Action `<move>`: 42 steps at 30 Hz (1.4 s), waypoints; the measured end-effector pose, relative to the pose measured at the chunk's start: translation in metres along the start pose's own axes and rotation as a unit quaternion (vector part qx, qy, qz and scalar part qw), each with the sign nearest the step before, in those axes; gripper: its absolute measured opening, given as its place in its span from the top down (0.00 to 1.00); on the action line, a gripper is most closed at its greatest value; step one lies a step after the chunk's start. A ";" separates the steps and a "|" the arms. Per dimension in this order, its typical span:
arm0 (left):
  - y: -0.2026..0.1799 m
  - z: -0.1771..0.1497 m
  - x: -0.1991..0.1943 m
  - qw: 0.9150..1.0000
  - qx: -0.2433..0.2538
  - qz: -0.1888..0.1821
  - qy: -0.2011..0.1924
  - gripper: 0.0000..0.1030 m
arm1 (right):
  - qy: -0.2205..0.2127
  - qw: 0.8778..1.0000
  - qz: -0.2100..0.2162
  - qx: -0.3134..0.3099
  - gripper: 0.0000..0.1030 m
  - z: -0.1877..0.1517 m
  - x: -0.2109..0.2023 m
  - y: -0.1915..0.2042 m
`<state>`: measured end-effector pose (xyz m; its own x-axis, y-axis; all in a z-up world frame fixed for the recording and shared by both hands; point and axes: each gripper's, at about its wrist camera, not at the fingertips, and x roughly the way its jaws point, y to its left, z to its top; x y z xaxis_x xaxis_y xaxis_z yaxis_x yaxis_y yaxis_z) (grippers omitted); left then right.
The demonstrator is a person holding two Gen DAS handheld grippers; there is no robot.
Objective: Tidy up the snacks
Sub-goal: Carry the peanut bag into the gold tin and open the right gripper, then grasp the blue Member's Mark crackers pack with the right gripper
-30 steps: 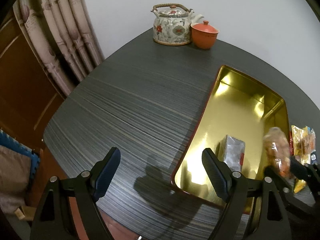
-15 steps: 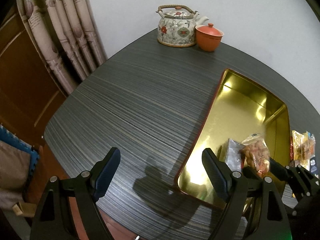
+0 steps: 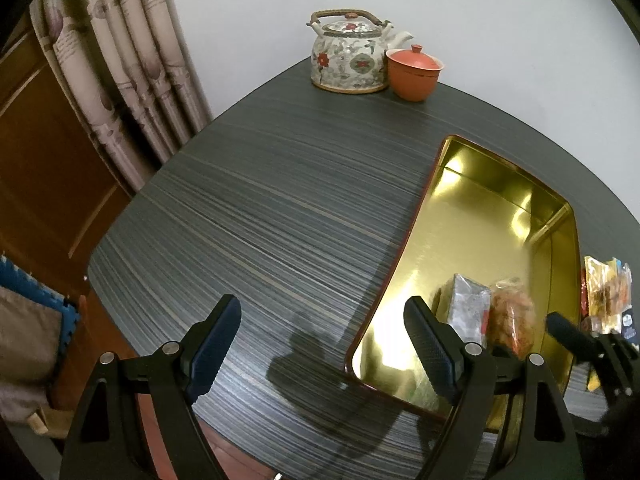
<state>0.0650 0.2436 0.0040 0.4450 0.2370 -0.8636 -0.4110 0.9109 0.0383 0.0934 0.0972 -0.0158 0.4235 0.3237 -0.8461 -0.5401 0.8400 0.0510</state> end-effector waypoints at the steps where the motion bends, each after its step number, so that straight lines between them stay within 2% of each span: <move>1: 0.000 0.000 0.000 1.000 0.001 0.000 0.000 0.19 | -0.003 1.000 -0.001 0.001 0.44 0.000 -0.003 -0.001; 7: -0.003 -0.001 -0.002 1.000 0.009 0.000 -0.004 0.19 | -0.025 0.999 -0.002 0.021 0.44 -0.005 -0.030 -0.024; 10: -0.005 -0.001 -0.002 1.000 0.013 0.001 -0.005 0.19 | -0.039 0.998 -0.021 0.034 0.44 -0.013 -0.050 -0.048; 15: -0.010 -0.003 -0.005 1.000 0.022 0.004 -0.009 0.19 | -0.054 0.993 -0.069 0.078 0.44 -0.029 -0.079 -0.109; 21: -0.018 -0.006 -0.008 0.999 0.042 0.007 -0.016 0.19 | -0.054 0.978 -0.136 0.146 0.44 -0.063 -0.105 -0.197; 24: -0.021 -0.007 -0.008 0.999 0.049 0.007 -0.018 0.19 | -0.043 0.975 -0.145 0.164 0.44 -0.080 -0.110 -0.221; 31: -0.029 -0.010 -0.010 0.997 0.070 0.001 -0.027 0.19 | -0.017 0.979 -0.132 0.152 0.44 -0.103 -0.098 -0.227; 42: -0.040 -0.012 -0.008 0.996 0.089 -0.004 -0.027 0.19 | 0.023 0.982 -0.139 0.127 0.44 -0.099 -0.060 -0.220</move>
<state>0.0685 0.2014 0.0030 0.4916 0.2420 -0.8365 -0.2609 0.9574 0.1236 0.1150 -0.1500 -0.0291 0.4933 0.0507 -0.8684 -0.2073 0.9764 -0.0607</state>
